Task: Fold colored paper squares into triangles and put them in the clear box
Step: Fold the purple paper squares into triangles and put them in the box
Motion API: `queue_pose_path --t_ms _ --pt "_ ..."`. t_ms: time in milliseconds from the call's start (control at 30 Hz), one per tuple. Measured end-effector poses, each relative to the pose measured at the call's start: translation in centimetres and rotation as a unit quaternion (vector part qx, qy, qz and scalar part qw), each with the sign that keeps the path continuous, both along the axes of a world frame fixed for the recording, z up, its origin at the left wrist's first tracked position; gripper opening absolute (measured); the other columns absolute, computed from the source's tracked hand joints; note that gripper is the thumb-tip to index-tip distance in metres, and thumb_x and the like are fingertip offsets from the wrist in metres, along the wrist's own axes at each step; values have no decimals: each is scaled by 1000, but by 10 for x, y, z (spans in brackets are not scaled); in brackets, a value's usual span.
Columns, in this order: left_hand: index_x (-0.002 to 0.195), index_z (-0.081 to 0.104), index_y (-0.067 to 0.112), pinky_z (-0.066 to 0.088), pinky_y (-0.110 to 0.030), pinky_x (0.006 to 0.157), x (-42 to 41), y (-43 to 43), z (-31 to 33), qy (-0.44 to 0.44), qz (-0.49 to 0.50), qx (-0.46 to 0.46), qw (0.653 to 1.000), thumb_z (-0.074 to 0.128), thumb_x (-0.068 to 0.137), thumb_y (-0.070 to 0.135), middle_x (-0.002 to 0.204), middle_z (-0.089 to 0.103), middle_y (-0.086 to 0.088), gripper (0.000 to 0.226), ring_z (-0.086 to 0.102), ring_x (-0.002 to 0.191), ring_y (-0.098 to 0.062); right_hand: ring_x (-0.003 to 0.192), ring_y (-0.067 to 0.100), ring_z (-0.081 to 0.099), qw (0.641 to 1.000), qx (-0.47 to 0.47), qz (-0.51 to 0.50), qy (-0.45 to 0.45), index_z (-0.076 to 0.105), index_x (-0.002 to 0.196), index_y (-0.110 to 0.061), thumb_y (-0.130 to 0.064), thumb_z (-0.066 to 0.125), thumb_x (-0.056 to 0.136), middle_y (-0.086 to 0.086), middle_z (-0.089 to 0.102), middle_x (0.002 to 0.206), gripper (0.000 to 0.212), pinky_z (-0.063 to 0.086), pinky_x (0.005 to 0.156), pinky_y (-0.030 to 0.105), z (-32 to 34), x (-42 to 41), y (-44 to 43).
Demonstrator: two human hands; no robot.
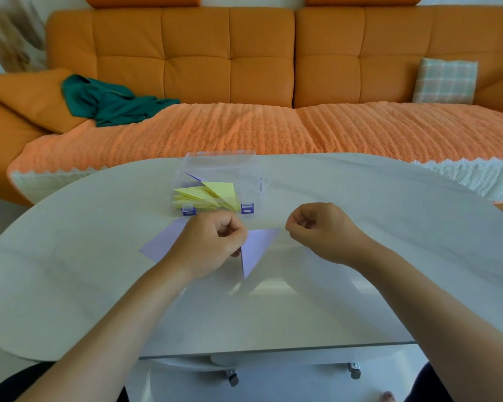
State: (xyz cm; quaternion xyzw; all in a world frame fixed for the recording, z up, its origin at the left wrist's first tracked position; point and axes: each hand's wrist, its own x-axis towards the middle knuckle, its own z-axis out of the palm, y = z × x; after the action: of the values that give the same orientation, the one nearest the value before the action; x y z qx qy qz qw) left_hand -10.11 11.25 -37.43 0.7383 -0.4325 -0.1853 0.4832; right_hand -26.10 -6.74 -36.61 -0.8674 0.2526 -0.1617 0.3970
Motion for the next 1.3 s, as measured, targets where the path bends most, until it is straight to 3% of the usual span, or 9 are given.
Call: queue_pose_path --t_ms 100,200,400,533,700,933,1033,1200,1300 --pt "71 68 19 59 -52 77 -6 -3 -1 8 -17 2 1000 63 79 27 69 70 0 13 68 66 -16 68 -1 60 999 7 31 -34 73 84 -31 -27 62 91 -25 68 77 13 45 63 9 3 5 13" --pt "73 68 22 60 -46 77 -9 -5 -5 -3 -15 9 1000 61 80 30 70 70 2 12 67 69 -21 68 -2 60 998 -24 51 -5 77 79 -31 -29 69 90 -18 71 74 14 45 61 10 1 9 22" --pt "71 66 28 45 -23 59 -14 -4 -9 -78 -35 32 996 60 79 32 66 65 10 10 52 59 -2 75 3 62 995 -52 84 24 74 80 -36 -36 68 90 -19 70 77 12 52 67 20 -1 10 29" --pt "65 64 28 39 -17 53 -9 -4 -2 -64 -29 46 996 56 70 37 56 59 15 13 48 52 0 70 0 60 996 -43 83 11 72 76 -37 -33 68 91 -21 68 73 16 47 62 13 2 10 29" --pt "69 68 23 60 -36 70 5 0 4 -3 -4 43 999 56 69 31 66 73 5 14 70 64 -11 62 3 61 999 6 32 -18 72 71 -31 -25 66 92 -18 69 69 22 47 57 13 6 9 22" --pt "87 75 31 60 -23 69 -7 -8 -4 109 74 -57 990 64 96 24 88 76 7 16 71 84 -7 55 5 54 990 107 -34 -88 72 71 -26 -22 65 93 -7 66 62 23 39 46 13 6 10 22" --pt "85 78 24 62 -33 70 -17 -12 -4 146 96 -69 982 63 95 22 85 75 -5 18 73 76 -18 50 3 49 987 120 -42 -100 72 71 -23 -21 63 93 -8 63 60 23 37 44 12 5 13 29" --pt "75 71 15 57 -53 80 -18 -11 -3 103 109 -42 988 61 78 39 79 69 -15 26 66 74 -25 59 7 55 990 113 -36 -83 70 70 -23 -19 62 90 -9 67 67 22 44 52 14 2 13 32" --pt "73 71 23 57 -42 74 -19 -12 -2 70 104 -39 991 63 82 34 69 70 -3 16 68 70 -22 60 9 54 990 107 -34 -80 69 71 -21 -19 62 90 -3 68 69 21 44 54 18 2 14 33"
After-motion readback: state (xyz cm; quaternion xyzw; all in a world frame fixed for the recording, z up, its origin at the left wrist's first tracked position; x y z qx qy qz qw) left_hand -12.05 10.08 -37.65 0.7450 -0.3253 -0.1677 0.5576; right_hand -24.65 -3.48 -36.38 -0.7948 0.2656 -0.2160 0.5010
